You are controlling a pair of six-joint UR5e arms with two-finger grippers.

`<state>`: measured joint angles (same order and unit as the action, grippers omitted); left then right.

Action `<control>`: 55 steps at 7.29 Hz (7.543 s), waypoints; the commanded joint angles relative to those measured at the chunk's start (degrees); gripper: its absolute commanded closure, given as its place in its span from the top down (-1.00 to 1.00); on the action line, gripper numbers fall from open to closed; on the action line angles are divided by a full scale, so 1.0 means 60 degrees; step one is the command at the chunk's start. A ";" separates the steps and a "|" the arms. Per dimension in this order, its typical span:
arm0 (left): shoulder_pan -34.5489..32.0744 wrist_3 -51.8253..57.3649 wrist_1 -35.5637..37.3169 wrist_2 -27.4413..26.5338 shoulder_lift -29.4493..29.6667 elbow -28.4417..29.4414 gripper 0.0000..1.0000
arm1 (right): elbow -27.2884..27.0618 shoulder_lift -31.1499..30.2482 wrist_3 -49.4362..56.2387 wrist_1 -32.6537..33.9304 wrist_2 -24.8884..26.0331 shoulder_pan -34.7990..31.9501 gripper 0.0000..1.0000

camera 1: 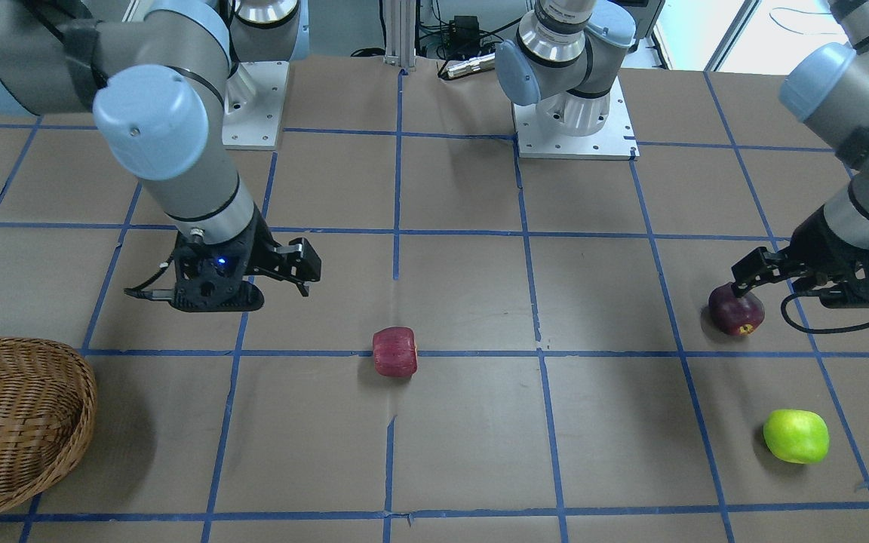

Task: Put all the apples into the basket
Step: 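Return left gripper to dark red apple while right gripper reaches the light red apple, then grasp dark red apple with left gripper while right gripper grasps light red apple, then drop light red apple in basket with right gripper while left carries dark apple, then release dark red apple at center, reach left gripper to green apple, then grasp green apple with left gripper while right gripper grasps dark red apple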

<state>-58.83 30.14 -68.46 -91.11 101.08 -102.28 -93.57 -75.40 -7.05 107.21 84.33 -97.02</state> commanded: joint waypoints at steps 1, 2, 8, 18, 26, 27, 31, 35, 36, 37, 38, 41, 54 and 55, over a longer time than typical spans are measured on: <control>0.0722 0.1358 0.0362 -0.0107 0.0831 -0.0020 1.00 | 0.0928 0.1412 -0.0407 0.0090 -0.0197 -0.0687 1.00; 0.0737 0.1595 0.0379 -0.0108 0.1066 -0.0136 1.00 | 0.1164 0.1883 -0.0392 0.0453 -0.0197 -0.0966 1.00; 0.0882 0.1583 0.0393 -0.0006 0.1800 -0.0821 1.00 | 0.1196 0.2722 -0.1007 0.1101 -0.1147 -0.1320 1.00; -0.1483 -0.0464 -0.0279 0.1426 0.0031 -0.1014 -0.63 | 0.1079 0.3338 -0.0963 0.1790 -0.1018 -0.1701 0.19; -0.6666 -0.7256 0.2683 0.1869 0.0127 -0.1953 -0.82 | 0.2101 0.1375 0.0886 -0.0304 0.0226 0.2566 -1.00; -0.7327 -0.8556 0.3825 0.1884 0.0638 -0.1866 -0.82 | 0.2437 0.1447 0.1767 -0.0247 0.0822 0.3200 -1.00; -0.8301 -0.9610 0.4393 0.1738 0.2192 -0.0664 -0.82 | 0.2500 0.2236 0.4396 -0.0071 0.1209 0.4946 -1.00; -0.8317 -0.9522 0.5697 0.1751 0.2126 -0.0606 1.00 | 0.2412 0.3147 0.4340 0.0354 0.1064 0.5814 -1.00; -0.7895 -0.9014 0.5624 0.1723 0.1847 -0.0635 1.00 | 0.2397 0.3336 0.4325 0.0325 0.1048 0.5814 -0.87; -0.7412 -0.7848 0.5348 0.1708 0.1337 -0.0722 1.00 | 0.2382 0.3367 0.4209 0.0238 0.1033 0.5785 -0.69; -0.6682 -0.6314 0.4214 0.1752 0.0737 -0.0607 1.00 | 0.2382 0.3396 0.4309 0.0266 0.1048 0.5799 -0.54; -0.3232 -0.1563 0.2200 0.1621 -0.0118 -0.0504 1.00 | 0.2411 0.3514 0.4193 0.0194 0.1019 0.5668 1.00; -0.0625 0.2593 0.0570 -0.0182 0.4451 0.4037 1.00 | 0.1973 0.3160 -0.0232 0.1350 -0.0959 -0.0997 1.00; -0.0625 0.2622 0.0570 -0.0182 0.4554 0.4299 1.00 | 0.1755 0.3292 0.0407 0.1350 -0.0945 -0.1056 1.00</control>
<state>-62.60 45.66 -65.05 -92.24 127.55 -77.92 -81.90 -56.78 -7.65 115.01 79.01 -102.92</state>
